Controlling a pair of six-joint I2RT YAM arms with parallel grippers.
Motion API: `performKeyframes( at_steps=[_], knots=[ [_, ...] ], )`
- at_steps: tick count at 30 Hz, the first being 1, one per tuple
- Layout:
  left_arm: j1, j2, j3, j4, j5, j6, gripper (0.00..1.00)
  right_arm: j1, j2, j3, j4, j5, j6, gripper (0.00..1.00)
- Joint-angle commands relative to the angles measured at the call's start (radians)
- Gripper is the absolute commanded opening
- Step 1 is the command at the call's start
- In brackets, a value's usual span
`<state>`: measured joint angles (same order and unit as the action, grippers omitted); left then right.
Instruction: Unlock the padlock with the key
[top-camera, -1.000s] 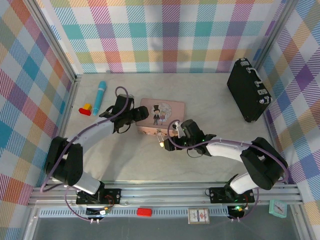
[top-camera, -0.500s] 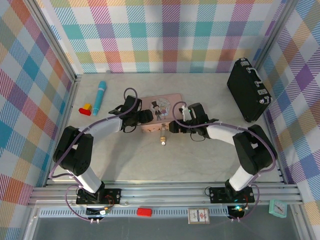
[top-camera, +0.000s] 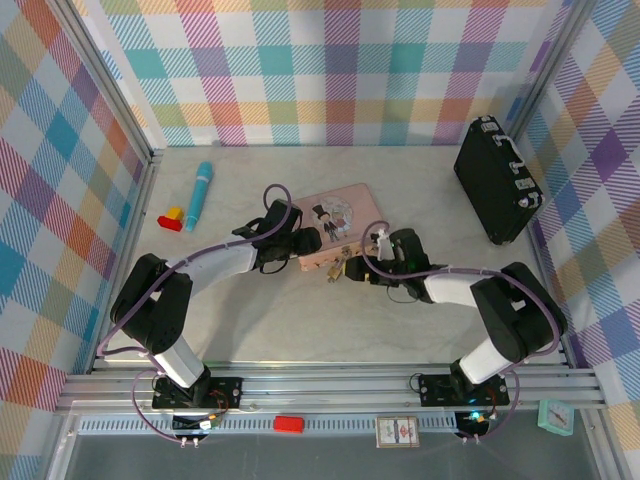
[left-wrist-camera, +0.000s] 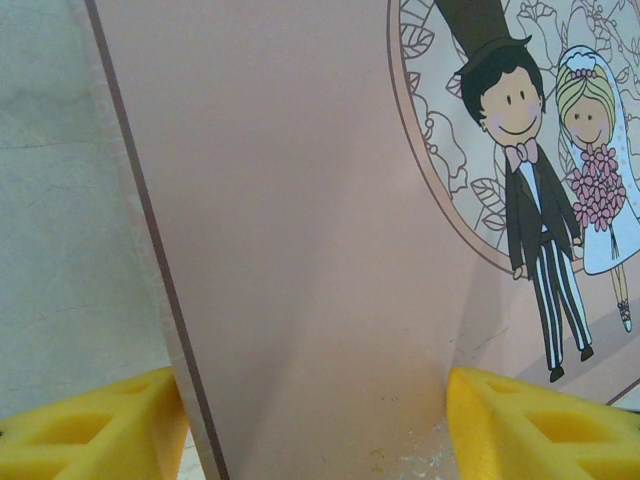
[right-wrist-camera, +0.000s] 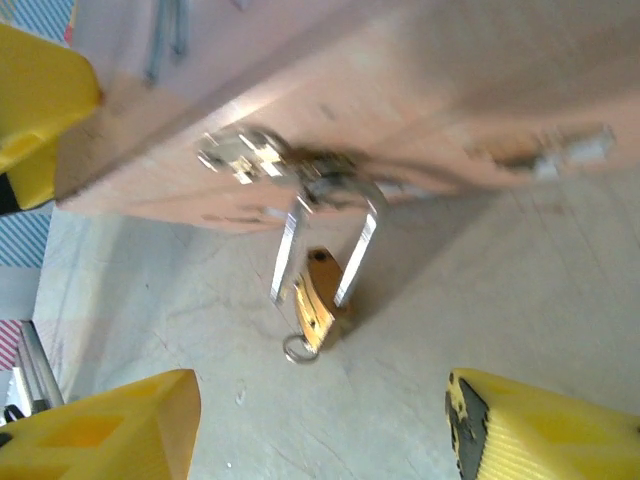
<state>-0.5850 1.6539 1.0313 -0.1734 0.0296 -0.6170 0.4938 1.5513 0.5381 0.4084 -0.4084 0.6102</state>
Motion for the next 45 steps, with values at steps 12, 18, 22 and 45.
performKeyframes(
  at_steps=[12, 18, 22, 45],
  knots=[
    [-0.012, -0.005, -0.05, -0.014, 0.0, -0.045, 0.66, 0.045, 0.107, -0.049, 0.312, 0.114, 0.138, 0.44],
    [-0.012, -0.014, -0.055, -0.009, 0.003, -0.054, 0.66, 0.045, 0.198, -0.035, 0.426, 0.098, 0.188, 0.35],
    [-0.012, -0.013, -0.057, -0.005, 0.008, -0.061, 0.66, 0.045, 0.253, -0.029, 0.508, 0.08, 0.222, 0.31],
    [-0.012, -0.011, -0.074, 0.005, 0.015, -0.079, 0.65, 0.043, 0.415, -0.01, 0.736, 0.045, 0.348, 0.14]
  ],
)
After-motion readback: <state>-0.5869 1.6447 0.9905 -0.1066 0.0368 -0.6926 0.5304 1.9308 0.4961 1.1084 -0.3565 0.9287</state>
